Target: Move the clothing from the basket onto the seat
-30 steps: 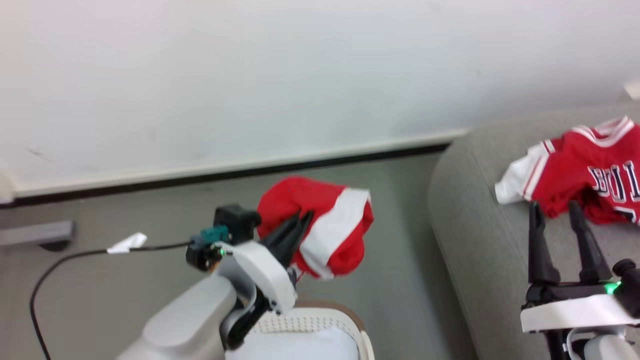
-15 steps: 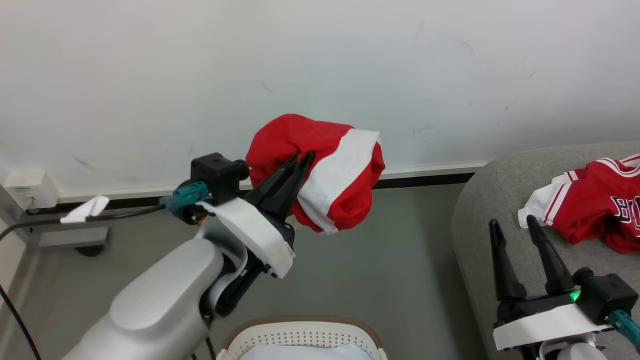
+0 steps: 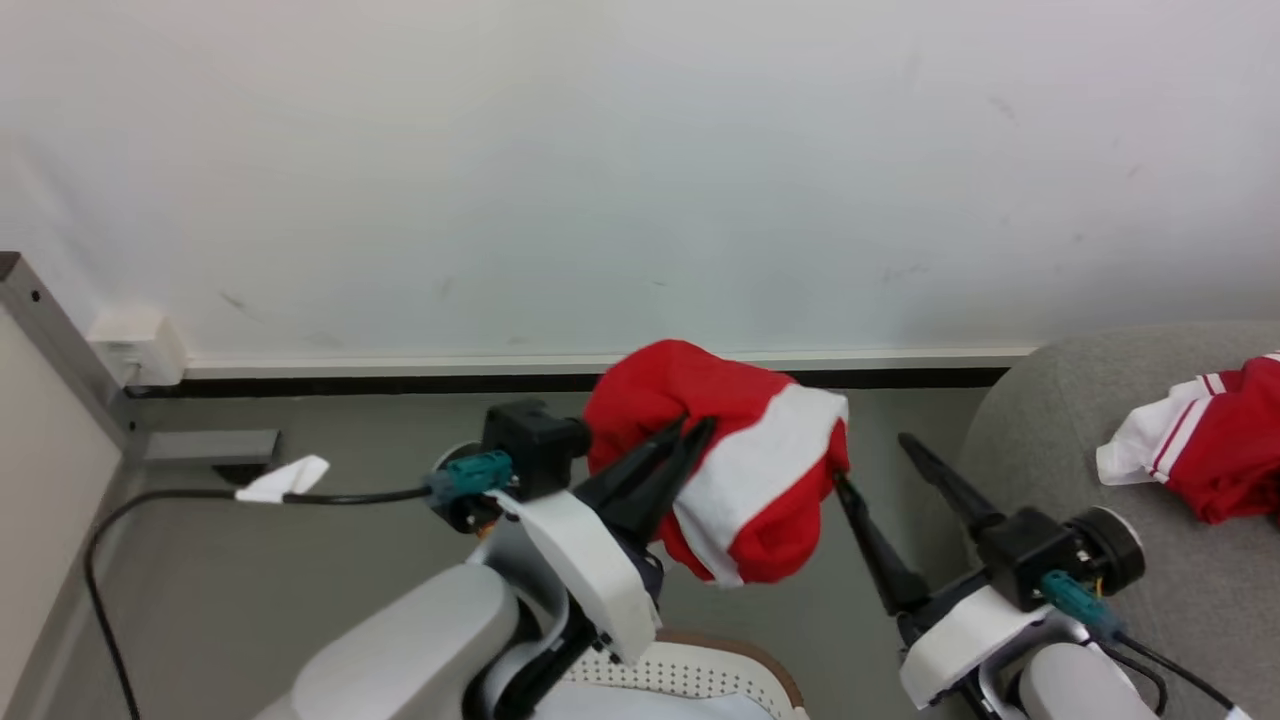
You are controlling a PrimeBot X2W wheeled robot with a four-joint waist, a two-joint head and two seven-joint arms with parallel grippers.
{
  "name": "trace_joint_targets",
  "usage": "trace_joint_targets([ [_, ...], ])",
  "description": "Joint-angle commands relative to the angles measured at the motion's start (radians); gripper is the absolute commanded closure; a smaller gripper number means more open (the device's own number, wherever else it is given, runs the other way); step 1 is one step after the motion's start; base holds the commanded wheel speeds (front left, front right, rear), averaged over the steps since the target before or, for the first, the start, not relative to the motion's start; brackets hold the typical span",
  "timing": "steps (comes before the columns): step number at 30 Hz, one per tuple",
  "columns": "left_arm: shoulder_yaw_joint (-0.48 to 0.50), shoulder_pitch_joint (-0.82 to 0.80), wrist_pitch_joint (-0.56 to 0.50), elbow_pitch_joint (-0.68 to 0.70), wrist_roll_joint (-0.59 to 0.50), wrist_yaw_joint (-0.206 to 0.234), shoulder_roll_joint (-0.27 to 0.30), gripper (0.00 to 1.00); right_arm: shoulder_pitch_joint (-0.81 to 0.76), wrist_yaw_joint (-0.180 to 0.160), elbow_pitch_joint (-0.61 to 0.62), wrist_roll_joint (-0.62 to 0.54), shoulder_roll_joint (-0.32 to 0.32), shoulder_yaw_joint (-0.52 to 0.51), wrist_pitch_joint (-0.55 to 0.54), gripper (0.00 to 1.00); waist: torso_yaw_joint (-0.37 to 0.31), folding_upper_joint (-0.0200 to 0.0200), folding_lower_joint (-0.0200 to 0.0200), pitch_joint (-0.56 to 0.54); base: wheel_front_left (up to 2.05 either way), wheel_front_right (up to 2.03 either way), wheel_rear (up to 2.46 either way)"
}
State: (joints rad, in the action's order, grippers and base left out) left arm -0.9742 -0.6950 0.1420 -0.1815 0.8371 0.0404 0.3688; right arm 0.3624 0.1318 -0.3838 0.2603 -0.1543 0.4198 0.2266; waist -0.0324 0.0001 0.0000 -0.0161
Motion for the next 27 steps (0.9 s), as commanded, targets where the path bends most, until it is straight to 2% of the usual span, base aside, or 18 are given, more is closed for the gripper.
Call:
trace_joint_targets([
  [1,-0.008,0.013,-0.003,0.008,-0.003,-0.006,-0.010,1.00,0.022,-0.002,-0.023,-0.015,0.000,0.023,-0.006,0.00,0.024,-0.0001,0.0000,-0.004,0.00,0.00,0.00],
  [6,-0.058,0.024,-0.028,0.017,-0.012,-0.025,-0.045,1.00,0.095,-0.002,-0.135,-0.032,0.009,0.098,-0.011,0.00,0.078,-0.0001,0.0000,-0.015,0.00,0.00,0.00],
  [13,-0.113,0.037,-0.055,0.011,-0.013,-0.044,-0.078,1.00,0.158,-0.002,-0.253,0.007,0.034,0.164,0.017,0.00,0.141,-0.0001,0.0000,-0.030,0.00,0.00,0.00],
  [14,-0.116,0.040,-0.057,0.007,-0.012,-0.044,-0.080,1.00,0.161,-0.002,-0.264,0.020,0.037,0.170,0.023,0.05,0.148,-0.0001,0.0000,-0.032,0.00,0.00,0.00],
  [16,-0.116,0.044,-0.057,0.001,-0.007,-0.042,-0.078,1.00,0.166,-0.002,-0.277,0.037,0.038,0.180,0.029,1.00,0.155,-0.0001,0.0000,-0.033,0.00,0.00,0.00],
  [25,-0.110,0.057,-0.034,-0.025,-0.001,-0.031,-0.064,0.99,0.125,-0.002,-0.248,0.169,0.038,0.159,0.039,1.00,0.135,-0.0001,0.0000,-0.029,0.00,0.00,0.00],
  [26,-0.108,0.061,-0.030,-0.025,0.000,-0.030,-0.062,0.75,0.116,-0.002,-0.235,0.192,0.041,0.149,0.039,1.00,0.127,-0.0001,0.0000,-0.027,0.00,0.00,0.00],
  [27,-0.106,0.064,-0.027,-0.025,0.001,-0.027,-0.061,0.13,0.111,-0.002,-0.223,0.214,0.041,0.137,0.038,1.00,0.120,-0.0001,0.0000,-0.026,0.00,0.00,0.00],
])
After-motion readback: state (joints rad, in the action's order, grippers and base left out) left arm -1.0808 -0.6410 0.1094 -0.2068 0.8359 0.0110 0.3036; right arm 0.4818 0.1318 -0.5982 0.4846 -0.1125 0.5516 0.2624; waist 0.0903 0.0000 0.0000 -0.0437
